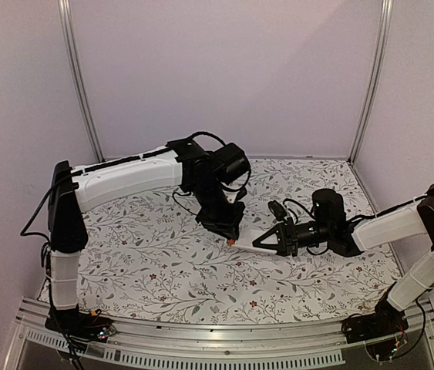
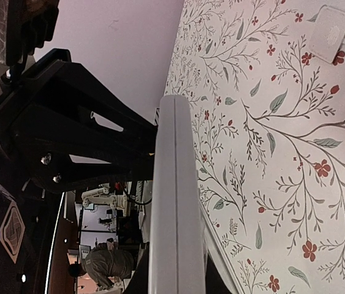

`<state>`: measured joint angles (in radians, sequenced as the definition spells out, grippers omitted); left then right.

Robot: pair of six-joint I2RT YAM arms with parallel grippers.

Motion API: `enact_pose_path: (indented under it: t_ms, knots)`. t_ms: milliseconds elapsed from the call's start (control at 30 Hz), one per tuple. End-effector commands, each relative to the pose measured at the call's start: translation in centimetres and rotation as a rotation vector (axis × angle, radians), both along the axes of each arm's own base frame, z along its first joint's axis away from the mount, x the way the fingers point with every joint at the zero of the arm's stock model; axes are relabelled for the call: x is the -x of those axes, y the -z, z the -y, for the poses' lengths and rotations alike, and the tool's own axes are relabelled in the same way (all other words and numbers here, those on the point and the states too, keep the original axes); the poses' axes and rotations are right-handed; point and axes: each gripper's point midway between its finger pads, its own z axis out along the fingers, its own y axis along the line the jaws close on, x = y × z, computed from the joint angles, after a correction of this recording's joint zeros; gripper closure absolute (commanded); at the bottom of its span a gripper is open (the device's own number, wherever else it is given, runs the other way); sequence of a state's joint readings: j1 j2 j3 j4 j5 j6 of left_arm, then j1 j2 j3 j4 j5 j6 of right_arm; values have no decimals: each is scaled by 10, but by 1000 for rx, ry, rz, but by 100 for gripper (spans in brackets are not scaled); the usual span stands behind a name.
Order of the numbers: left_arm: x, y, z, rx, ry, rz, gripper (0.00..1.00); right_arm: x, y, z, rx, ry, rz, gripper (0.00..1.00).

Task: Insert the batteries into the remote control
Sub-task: Place the battery in the battery compartment.

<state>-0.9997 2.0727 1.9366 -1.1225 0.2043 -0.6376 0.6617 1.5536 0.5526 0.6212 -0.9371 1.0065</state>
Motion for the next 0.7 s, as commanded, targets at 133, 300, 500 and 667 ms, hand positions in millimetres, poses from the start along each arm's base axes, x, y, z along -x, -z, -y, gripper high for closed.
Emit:
enact_pose_path:
  t_ms: [133, 300, 500, 667]
  knots:
    - [-4, 6, 0, 0, -21, -27, 79, 3, -24, -9, -75, -49, 87, 100]
    - [-9, -11, 3, 58, -22, 8, 76, 5, -24, -8, -78, -50, 86, 100]
    - [-14, -34, 4, 124, -19, 62, 72, 5, -25, -8, -84, -49, 80, 100]
    - [-19, -50, 2, 181, -32, 90, 72, 5, -25, -8, -87, -51, 77, 100]
